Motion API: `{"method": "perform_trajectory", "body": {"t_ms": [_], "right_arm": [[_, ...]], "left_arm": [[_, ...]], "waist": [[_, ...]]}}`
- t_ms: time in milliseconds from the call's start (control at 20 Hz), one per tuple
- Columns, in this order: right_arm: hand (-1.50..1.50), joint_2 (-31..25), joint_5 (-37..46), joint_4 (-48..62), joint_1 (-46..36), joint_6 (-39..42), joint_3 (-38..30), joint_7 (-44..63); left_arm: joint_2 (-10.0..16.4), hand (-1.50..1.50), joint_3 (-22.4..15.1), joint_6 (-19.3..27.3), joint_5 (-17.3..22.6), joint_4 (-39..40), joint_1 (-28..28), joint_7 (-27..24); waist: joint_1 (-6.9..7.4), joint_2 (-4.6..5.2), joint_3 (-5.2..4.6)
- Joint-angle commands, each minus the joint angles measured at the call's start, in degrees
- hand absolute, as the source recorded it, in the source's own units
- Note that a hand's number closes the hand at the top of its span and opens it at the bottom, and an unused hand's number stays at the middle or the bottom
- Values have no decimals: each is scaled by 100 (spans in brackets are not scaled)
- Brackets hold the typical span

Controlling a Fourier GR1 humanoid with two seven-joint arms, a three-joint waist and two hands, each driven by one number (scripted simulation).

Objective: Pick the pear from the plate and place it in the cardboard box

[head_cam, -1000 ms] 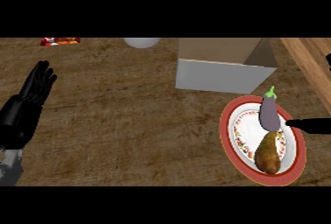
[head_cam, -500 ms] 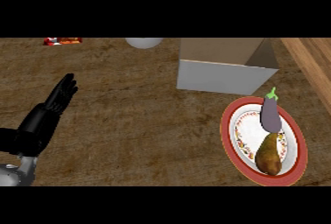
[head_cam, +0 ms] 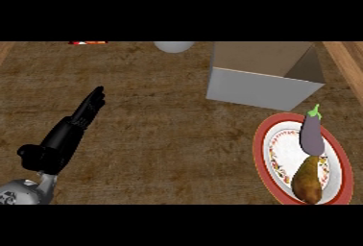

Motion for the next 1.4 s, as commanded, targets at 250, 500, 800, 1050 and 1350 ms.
{"method": "perform_trajectory", "body": {"t_ms": [250,500,800,1050,1350], "right_arm": [[-150,2069,1035,-568,-443,2114,1016,3320],[-150,3308,1701,-550,-625,2884,1406,4227],[-150,4225,2298,167,-755,3309,1023,4387],[-150,4698,2987,187,-425,3478,743,4418],[-150,5115,3716,260,-504,3693,438,3851]], "left_arm": [[-304,0,-358,-105,-186,215,-337,56],[-563,0,-467,112,-365,344,-544,236],[-758,0,-434,97,-422,708,-627,40],[-677,0,-385,61,-444,560,-569,138],[-965,0,-401,128,-530,524,-720,412]], "waist": [[377,29,68],[319,-30,87],[253,-2,92],[236,-52,101],[264,-47,109]]}}
